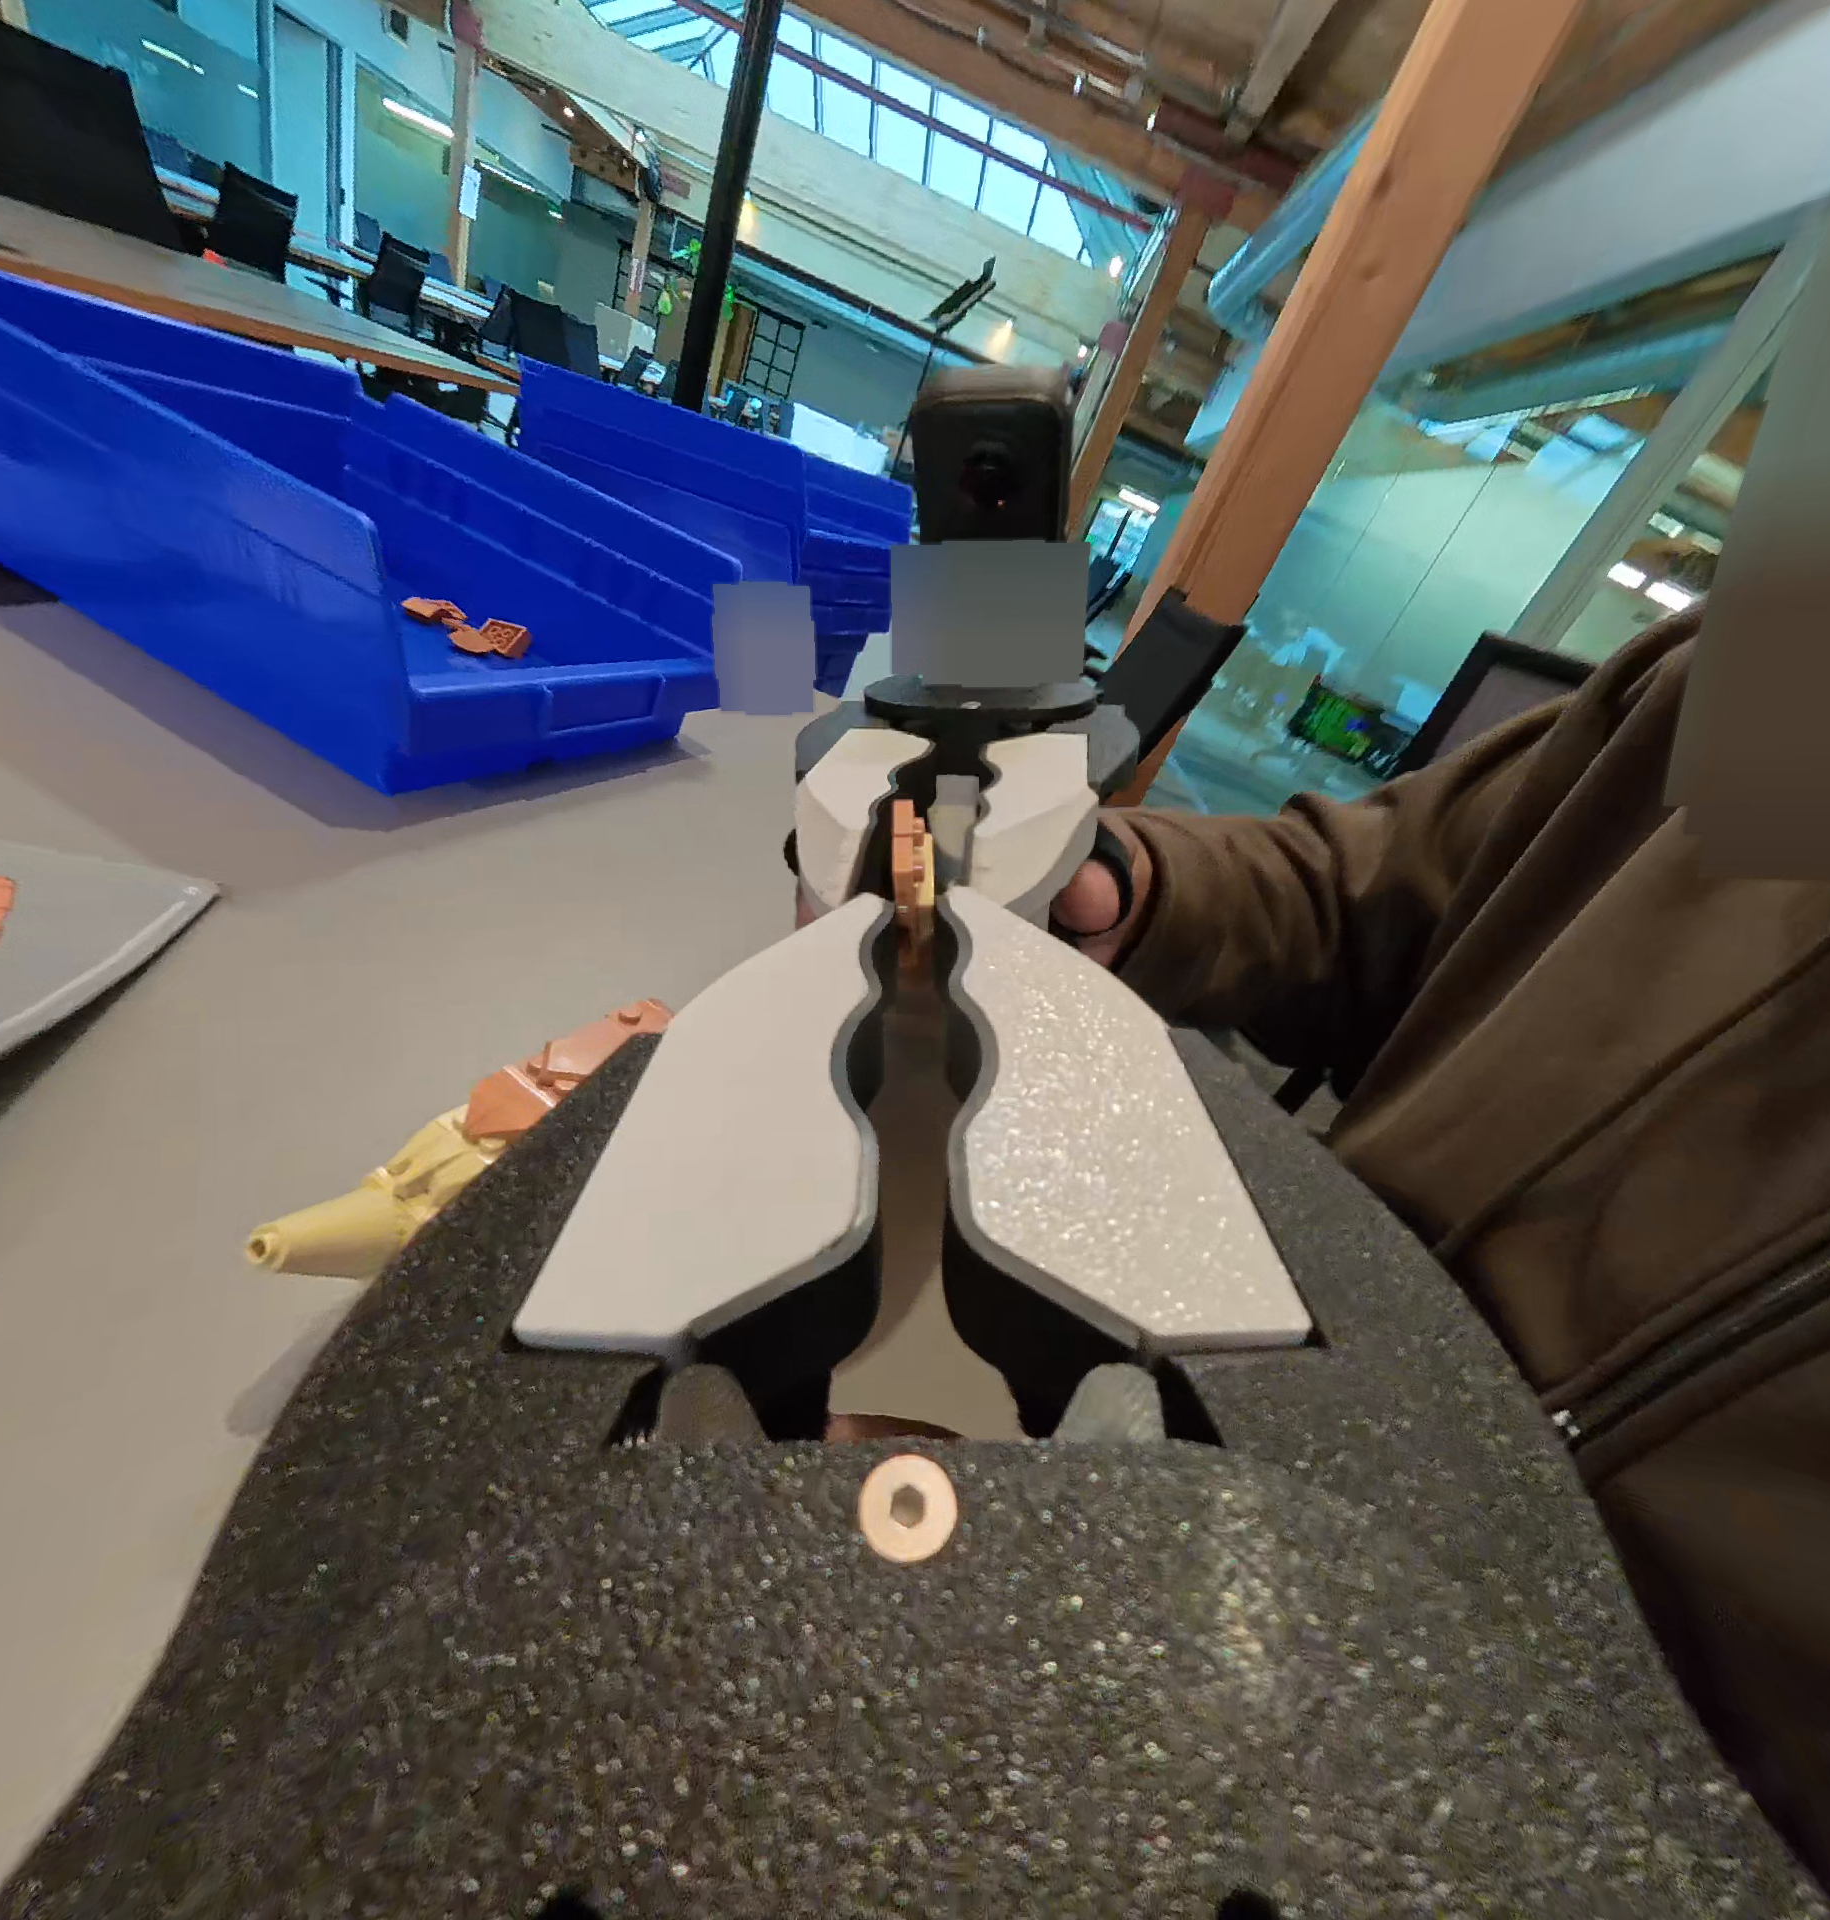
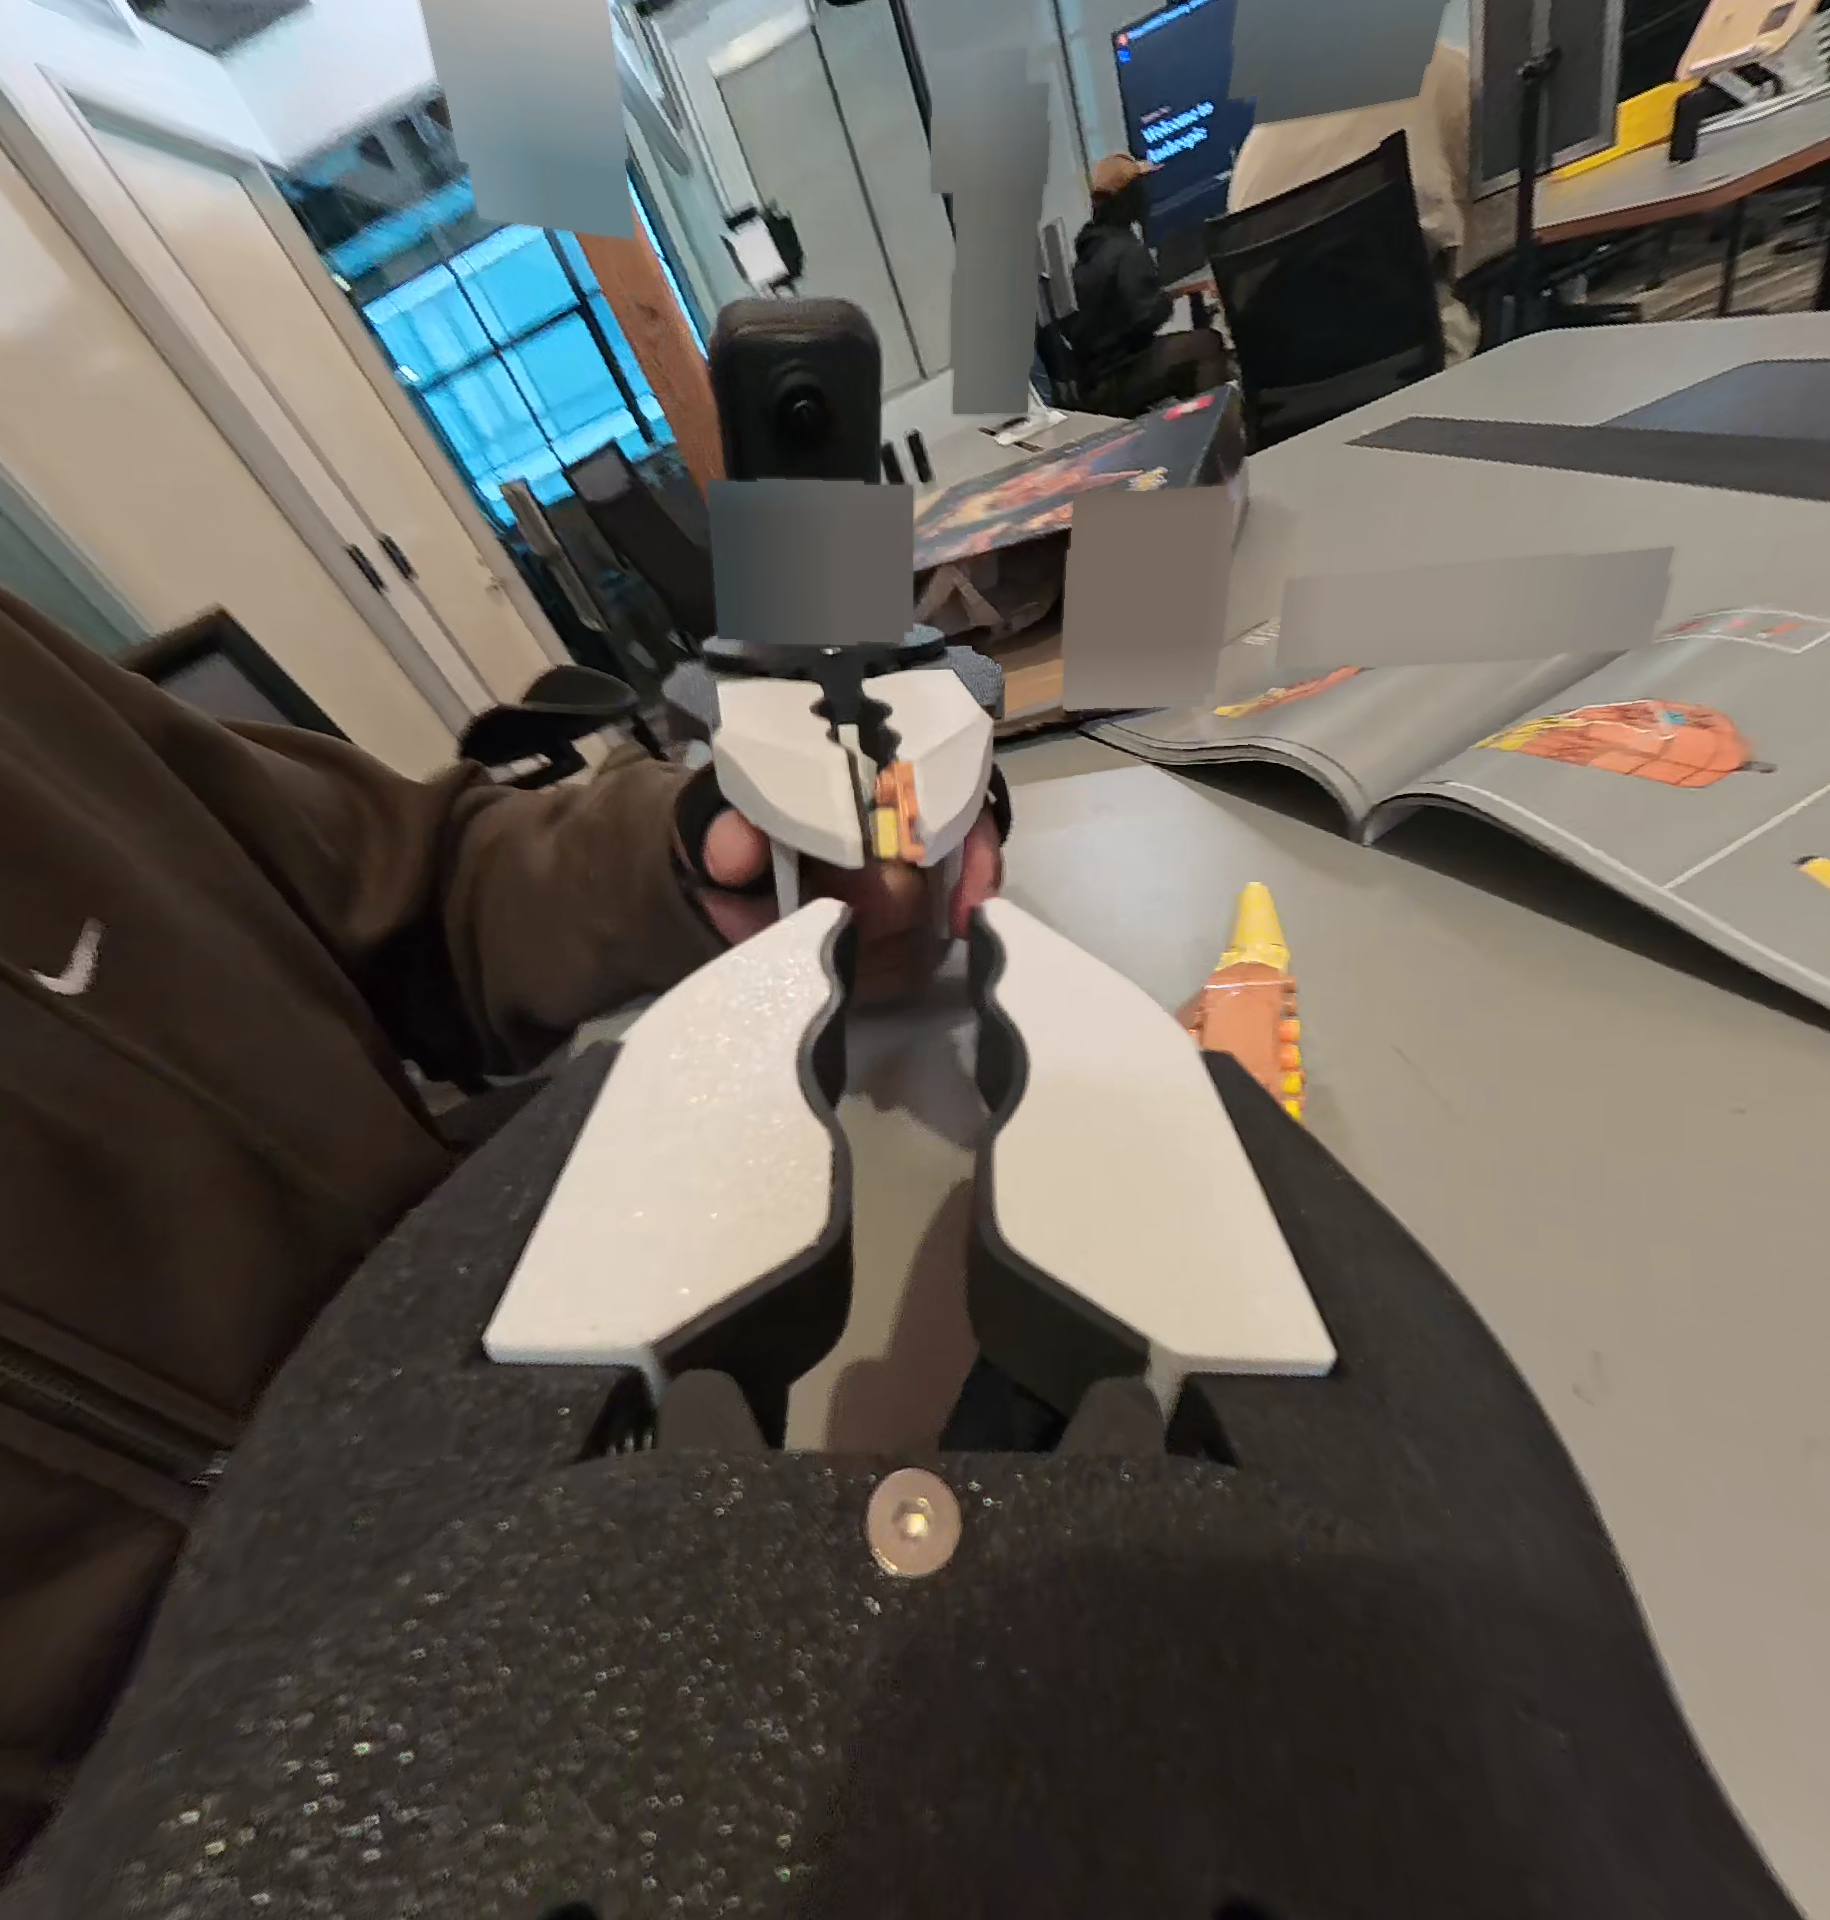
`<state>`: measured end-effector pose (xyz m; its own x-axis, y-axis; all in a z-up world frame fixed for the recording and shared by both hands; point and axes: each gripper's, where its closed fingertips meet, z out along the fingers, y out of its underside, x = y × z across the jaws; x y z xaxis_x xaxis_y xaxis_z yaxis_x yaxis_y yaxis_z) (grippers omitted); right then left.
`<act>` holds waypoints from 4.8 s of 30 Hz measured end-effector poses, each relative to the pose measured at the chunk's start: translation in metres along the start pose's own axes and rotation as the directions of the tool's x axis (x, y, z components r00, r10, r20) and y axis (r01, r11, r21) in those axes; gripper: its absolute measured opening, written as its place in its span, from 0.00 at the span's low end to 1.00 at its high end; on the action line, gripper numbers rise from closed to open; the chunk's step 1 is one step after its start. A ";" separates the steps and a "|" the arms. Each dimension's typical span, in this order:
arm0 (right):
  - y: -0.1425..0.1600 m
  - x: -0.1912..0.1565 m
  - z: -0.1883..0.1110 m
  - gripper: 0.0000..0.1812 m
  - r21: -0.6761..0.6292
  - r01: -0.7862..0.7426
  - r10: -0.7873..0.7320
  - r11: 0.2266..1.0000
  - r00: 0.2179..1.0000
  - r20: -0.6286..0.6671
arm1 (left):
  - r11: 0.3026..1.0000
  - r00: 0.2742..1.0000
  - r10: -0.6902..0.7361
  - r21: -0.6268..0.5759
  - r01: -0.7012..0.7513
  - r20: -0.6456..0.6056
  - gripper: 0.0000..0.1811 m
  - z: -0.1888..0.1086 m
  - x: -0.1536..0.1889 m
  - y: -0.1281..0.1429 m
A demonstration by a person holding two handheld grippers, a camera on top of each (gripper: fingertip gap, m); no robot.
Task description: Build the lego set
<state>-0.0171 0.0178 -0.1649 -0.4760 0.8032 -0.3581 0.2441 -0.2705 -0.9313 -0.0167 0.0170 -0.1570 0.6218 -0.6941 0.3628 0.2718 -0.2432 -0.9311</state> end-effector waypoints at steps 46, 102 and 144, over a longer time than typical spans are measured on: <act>-0.011 -0.018 -0.004 0.09 0.011 0.595 -0.594 0.804 0.804 -0.019 | 0.835 0.797 -0.549 -0.125 0.535 -0.252 0.20 -0.001 0.018 0.011; -0.008 -0.023 -0.004 0.09 0.053 0.349 -0.353 0.936 0.927 0.123 | 0.874 0.866 0.485 -0.081 -0.479 0.118 0.08 0.003 0.018 0.007; 0.033 0.000 -0.004 0.09 -0.277 0.657 -0.688 0.701 0.725 -0.022 | 0.993 1.000 0.010 -0.114 -0.012 -0.022 0.09 0.008 0.005 0.025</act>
<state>-0.0051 0.0109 -0.1953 -0.4947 0.7804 0.3824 0.0925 0.4848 -0.8697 -0.0008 0.0133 -0.1782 0.6079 -0.7114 0.3526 0.1787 -0.3101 -0.9338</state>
